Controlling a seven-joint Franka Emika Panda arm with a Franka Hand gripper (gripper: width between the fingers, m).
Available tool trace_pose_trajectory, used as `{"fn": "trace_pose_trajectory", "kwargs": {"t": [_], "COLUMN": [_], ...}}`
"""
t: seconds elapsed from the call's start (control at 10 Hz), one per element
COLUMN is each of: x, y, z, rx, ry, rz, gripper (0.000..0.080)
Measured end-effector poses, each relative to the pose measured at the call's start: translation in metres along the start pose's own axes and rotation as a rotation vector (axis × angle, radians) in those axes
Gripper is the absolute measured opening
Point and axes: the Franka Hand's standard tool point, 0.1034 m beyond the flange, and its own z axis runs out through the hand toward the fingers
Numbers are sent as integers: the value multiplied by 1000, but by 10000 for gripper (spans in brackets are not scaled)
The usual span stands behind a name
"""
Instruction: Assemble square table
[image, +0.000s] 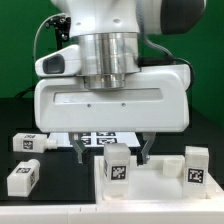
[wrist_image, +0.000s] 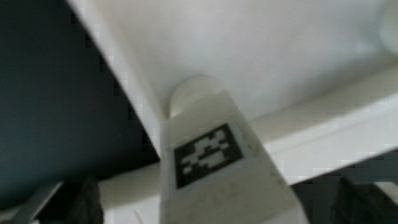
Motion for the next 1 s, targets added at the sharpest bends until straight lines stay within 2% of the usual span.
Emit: {"fn": "trace_pose_trajectory", "kwargs": {"t": [0.1,0.2,0.3,0.4,0.5,0.9,1.0], "x": [0,0,0,0,0,0,0], "y": [0,0,0,0,0,0,2], "z": [0,0,0,0,1,2,2], "rx": [0,0,0,1,1,-11,-5], "ry": [0,0,0,-1,4,32,17], "rz": [39,50,77,157,253,693,887], "gripper": [649,547,412,412,284,284,284]}}
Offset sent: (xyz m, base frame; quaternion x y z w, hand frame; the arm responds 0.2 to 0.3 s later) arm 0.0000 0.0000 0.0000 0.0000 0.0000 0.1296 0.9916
